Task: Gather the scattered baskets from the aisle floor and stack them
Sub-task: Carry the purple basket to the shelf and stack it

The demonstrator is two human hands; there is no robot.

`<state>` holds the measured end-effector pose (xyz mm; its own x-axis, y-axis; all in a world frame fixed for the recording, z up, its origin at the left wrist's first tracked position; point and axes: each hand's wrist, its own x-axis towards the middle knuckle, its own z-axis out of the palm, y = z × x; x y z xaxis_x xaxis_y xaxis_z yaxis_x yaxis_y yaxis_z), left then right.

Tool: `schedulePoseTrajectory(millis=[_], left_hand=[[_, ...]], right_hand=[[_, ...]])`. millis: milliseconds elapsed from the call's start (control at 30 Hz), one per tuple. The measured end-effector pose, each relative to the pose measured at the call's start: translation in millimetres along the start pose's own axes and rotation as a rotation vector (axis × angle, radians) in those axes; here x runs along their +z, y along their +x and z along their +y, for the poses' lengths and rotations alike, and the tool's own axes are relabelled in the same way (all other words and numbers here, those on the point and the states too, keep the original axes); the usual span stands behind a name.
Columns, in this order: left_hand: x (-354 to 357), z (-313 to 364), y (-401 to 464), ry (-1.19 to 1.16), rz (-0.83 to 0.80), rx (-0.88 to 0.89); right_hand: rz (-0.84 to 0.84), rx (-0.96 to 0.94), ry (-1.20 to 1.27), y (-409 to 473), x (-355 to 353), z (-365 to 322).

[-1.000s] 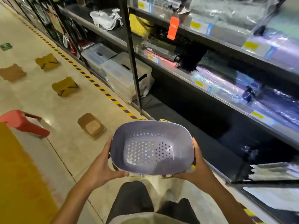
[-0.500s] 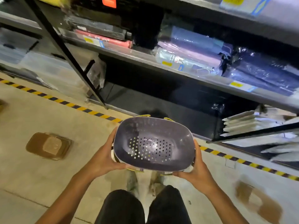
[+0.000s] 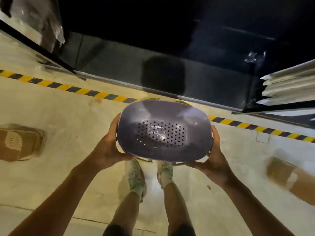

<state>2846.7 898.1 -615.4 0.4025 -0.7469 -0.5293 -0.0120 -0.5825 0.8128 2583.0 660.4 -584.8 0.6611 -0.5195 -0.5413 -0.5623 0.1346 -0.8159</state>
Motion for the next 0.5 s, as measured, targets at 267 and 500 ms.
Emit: schedulePoseTrajectory(millis=[267,500], left_hand=[[25.1,-49.7,54.4,-0.048,0.061,0.002],[40.5,-73.2,79.3,0.011,0.021,0.024]], right_hand=[[-0.001,-0.02,-0.056,64.5,5.4,80.3],[0.019,0.001,-0.106,73.1,11.8,117.7]])
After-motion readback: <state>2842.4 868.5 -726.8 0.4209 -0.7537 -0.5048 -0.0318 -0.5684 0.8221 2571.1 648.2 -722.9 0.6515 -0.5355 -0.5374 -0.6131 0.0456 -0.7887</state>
